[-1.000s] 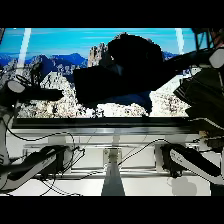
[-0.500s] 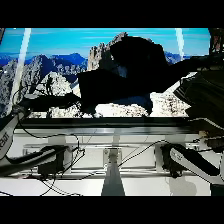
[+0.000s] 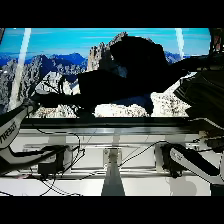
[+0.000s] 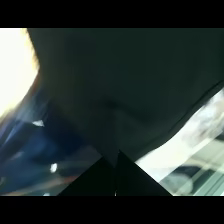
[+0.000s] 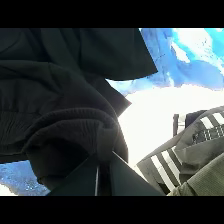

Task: Fold the clothes and pants, and hang the long-sleeved shirts on hangers.

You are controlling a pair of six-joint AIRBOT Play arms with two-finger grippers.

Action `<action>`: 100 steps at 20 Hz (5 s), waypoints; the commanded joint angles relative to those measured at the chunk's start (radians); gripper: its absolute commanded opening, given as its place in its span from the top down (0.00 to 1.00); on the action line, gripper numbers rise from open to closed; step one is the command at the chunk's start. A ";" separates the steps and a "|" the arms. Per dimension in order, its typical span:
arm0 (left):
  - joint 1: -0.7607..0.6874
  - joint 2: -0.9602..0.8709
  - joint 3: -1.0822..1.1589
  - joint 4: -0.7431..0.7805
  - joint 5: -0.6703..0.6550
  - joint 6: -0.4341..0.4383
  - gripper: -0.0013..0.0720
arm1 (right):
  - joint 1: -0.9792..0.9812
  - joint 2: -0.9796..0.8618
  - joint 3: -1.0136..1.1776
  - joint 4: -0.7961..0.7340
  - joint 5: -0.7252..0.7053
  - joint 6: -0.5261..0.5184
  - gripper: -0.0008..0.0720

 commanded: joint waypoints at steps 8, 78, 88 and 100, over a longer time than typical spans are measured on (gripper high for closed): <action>0.175 0.034 0.633 0.071 -0.055 -0.230 0.97 | -0.001 0.001 0.002 0.001 -0.243 0.142 0.96; 0.647 0.056 0.558 1.497 -0.236 -0.807 0.30 | 0.236 0.319 -0.667 0.283 -0.087 -0.624 0.29; 0.488 0.140 0.569 1.345 -0.070 -0.888 0.54 | 0.853 -0.048 -0.551 0.187 -0.514 -0.215 0.29; 0.417 0.139 0.568 1.289 0.000 -0.877 0.54 | 0.859 -0.484 -0.076 -0.095 -0.006 0.306 0.29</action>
